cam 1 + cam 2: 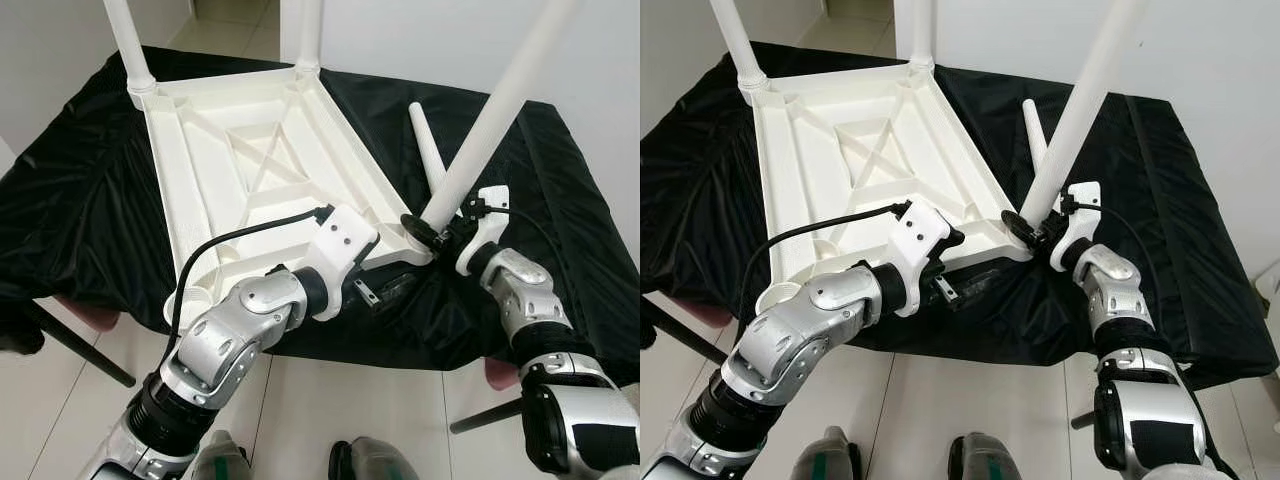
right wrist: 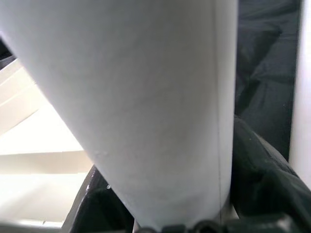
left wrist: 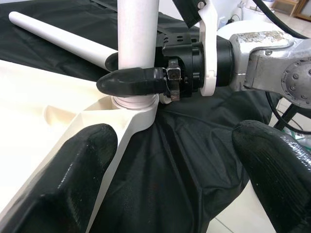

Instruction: Building children table

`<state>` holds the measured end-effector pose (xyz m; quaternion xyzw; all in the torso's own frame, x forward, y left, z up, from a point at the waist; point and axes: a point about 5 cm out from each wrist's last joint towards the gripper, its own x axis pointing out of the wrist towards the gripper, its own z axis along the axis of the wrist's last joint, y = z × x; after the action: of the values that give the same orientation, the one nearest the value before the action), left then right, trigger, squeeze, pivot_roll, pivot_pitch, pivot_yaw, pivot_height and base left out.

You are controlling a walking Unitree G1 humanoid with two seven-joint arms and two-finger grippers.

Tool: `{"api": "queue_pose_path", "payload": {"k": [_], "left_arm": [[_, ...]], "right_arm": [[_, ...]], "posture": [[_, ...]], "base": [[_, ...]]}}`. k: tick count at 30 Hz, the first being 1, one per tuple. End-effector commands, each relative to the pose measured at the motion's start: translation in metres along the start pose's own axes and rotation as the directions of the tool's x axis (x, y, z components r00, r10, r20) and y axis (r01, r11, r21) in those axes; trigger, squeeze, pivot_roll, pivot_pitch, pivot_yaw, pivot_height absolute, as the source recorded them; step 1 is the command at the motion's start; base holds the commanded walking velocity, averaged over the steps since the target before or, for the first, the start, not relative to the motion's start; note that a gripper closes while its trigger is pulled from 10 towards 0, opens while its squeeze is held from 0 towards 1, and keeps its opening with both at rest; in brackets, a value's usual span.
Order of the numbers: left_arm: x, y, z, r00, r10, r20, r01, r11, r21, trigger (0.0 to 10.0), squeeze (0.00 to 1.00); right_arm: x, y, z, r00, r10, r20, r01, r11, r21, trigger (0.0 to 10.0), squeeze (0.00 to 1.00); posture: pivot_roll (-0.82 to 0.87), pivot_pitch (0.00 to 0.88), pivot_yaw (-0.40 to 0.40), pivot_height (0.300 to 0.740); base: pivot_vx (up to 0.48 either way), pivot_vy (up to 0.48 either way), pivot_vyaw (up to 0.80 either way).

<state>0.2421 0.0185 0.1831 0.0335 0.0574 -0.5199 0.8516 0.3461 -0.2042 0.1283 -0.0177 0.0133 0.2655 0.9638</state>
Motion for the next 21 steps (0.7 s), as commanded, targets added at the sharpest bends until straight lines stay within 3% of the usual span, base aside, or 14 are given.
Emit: {"api": "queue_pose_path", "payload": {"k": [1,8,13,17,18,19,21], "left_arm": [[0.0,-0.005,-0.001,0.999,-0.043,-0.009,0.043,0.999,-0.002,10.0,0.0],[0.002,-0.006,-0.002,0.999,-0.051,-0.004,0.051,0.999,-0.006,10.0,0.0],[0.003,-0.007,-0.002,0.998,-0.058,-0.003,0.058,0.998,-0.006,10.0,0.0],[0.004,-0.006,-0.001,0.998,-0.059,-0.002,0.059,0.998,-0.007,10.0,0.0],[0.004,-0.006,-0.001,0.998,-0.058,-0.001,0.058,0.998,-0.006,10.0,0.0],[0.004,-0.006,-0.001,0.998,-0.058,-0.001,0.058,0.998,-0.006,10.0,0.0],[0.003,-0.006,-0.001,0.998,-0.058,0.0,0.058,0.998,-0.006,10.0,0.0]], "right_arm": [[0.002,0.004,-0.003,1.0,-0.015,0.0,0.015,0.999,0.033,10.0,0.0],[0.007,0.017,0.0,0.99,-0.141,0.006,0.141,0.99,0.019,10.0,0.0],[0.009,0.015,0.007,0.933,-0.36,0.014,0.359,0.932,0.046,10.0,0.0],[0.007,0.012,0.007,0.897,-0.443,0.004,0.442,0.896,0.033,10.0,0.0],[0.001,0.008,0.005,0.813,-0.583,0.002,0.582,0.812,0.037,10.0,0.0],[0.001,0.008,0.005,0.813,-0.583,0.002,0.582,0.812,0.037,10.0,0.0],[-0.004,0.006,0.002,0.724,-0.69,-0.009,0.69,0.723,0.038,10.0,0.0]], "posture": [[-0.03,0.022,-0.038,0.74],[-0.05,0.014,-0.04,0.74],[-0.05,0.007,-0.043,0.74],[-0.05,0.004,-0.046,0.74],[-0.05,0.001,-0.046,0.74],[-0.05,0.001,-0.046,0.74],[-0.05,0.0,-0.046,0.74]], "base": [[0.0,0.0,0.0],[0.0,0.0,0.0],[0.0,0.0,0.0],[0.0,0.0,0.0],[0.0,0.0,0.0],[0.0,0.0,0.0],[0.0,0.0,0.0]]}}
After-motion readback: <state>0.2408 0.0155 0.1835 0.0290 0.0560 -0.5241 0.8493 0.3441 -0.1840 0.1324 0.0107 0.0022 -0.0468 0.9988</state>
